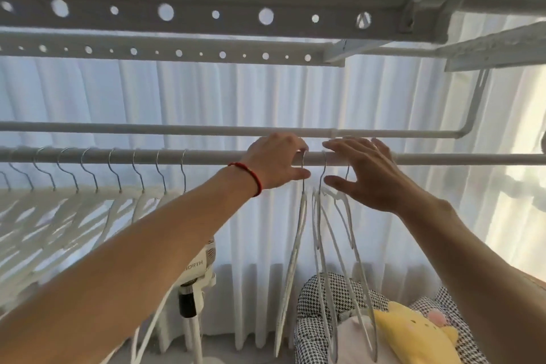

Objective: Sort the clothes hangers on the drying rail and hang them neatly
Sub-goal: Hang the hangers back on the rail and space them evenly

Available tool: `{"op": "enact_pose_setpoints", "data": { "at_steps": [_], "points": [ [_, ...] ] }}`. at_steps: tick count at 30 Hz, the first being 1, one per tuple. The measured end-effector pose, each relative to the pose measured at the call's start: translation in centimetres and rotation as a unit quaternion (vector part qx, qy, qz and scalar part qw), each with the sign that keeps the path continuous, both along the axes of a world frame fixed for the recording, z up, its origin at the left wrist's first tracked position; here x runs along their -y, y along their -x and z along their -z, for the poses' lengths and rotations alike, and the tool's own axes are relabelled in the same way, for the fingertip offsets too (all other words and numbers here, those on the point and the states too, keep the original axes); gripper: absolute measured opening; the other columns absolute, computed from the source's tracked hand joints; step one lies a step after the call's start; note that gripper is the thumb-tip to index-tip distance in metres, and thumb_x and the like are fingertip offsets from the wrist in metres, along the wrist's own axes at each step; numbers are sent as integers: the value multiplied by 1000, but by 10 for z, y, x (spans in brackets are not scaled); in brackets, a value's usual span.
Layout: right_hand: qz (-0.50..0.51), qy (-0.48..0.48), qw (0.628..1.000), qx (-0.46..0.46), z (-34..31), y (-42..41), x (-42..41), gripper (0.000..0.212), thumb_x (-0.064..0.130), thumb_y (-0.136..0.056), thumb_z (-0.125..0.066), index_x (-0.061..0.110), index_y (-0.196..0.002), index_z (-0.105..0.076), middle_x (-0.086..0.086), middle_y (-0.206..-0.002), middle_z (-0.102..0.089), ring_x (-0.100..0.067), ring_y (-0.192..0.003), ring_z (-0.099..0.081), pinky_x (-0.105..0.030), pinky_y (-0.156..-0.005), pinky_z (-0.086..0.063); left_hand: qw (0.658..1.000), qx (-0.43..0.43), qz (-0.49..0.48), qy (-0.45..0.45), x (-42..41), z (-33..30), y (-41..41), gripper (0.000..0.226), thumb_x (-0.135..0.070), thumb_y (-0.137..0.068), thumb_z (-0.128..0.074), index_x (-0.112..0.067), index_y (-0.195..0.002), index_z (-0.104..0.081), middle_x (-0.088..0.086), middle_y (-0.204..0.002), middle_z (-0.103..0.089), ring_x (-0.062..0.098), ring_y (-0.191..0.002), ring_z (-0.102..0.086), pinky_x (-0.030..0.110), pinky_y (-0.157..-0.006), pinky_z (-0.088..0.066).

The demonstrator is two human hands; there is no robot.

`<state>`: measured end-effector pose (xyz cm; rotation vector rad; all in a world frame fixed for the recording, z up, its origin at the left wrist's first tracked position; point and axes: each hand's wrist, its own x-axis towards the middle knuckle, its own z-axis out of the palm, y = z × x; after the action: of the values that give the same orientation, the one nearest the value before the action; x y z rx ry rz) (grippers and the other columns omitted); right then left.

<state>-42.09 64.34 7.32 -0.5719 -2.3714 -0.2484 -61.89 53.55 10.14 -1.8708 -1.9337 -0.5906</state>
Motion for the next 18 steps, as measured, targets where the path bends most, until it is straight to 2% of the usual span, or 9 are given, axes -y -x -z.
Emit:
{"op": "enact_pose_setpoints", "data": {
  "at_steps": [2, 4, 7, 9, 11, 14, 18],
  "points": [
    [-9, -15, 1000, 4, -4, 4, -5, 61, 51, -91, -69, 29, -145, -51, 7, -144, -58, -22, -143, -41, -54, -120, -21, 1000, 11, -4, -8, 2, 0, 4, 49, -50, -80, -77, -24, -121, -67, -3, -117, -69, 21, -108, -62, 35, -88, -49],
    [-16, -26, 999, 23, -9, 10, -9, 56, 50, -90, -70, 29, -140, -56, 6, -134, -65, -22, -137, -47, -52, -118, -21, 1000, 5, -7, -13, 5, 0, 8, 48, -51, -79, -77, -25, -119, -67, -4, -116, -69, 19, -107, -61, 37, -90, -51],
    [-34, -32, 998, 51, -17, 18, -12, 43, 47, -89, -73, 30, -128, -64, 6, -116, -71, -21, -125, -56, -54, -117, -25, 1000, -2, -5, -6, 11, -1, 13, 60, -54, -80, -77, -28, -131, -61, -3, -126, -66, 19, -116, -59, 41, -96, -51],
    [-44, -45, 996, 62, -22, 23, -14, 38, 47, -88, -75, 30, -121, -67, 8, -104, -72, -22, -114, -60, -53, -111, -34, 1000, -17, 1, 18, 11, -2, 13, 68, -54, -81, -75, -30, -141, -54, -3, -133, -64, 18, -121, -57, 39, -100, -49],
    [-46, -55, 995, 71, -25, 29, -14, 37, 49, -87, -75, 30, -118, -68, 9, -95, -69, -23, -103, -62, -48, -100, -41, 999, -32, -3, 26, 11, -3, 12, 61, -52, -83, -74, -29, -137, -58, -5, -127, -66, 18, -116, -58, 40, -98, -49],
    [-57, -43, 996, 48, -25, 36, -12, 47, 48, -85, -77, 24, -124, -67, 1, -97, -73, -27, -96, -64, -44, -91, -45, 999, -31, -19, 5, 12, -3, 15, 51, -52, -81, -76, -25, -123, -67, -6, -117, -69, 18, -110, -59, 42, -91, -52],
    [-77, -48, 995, 48, -26, 47, -4, 41, 48, -87, -75, 24, -120, -69, 2, -95, -76, -27, -91, -68, -45, -92, -48, 1000, -22, -20, -1, 14, -2, 20, 63, -57, -79, -76, -30, -133, -59, -6, -125, -66, 18, -117, -58, 43, -94, -52]
  ]
}}
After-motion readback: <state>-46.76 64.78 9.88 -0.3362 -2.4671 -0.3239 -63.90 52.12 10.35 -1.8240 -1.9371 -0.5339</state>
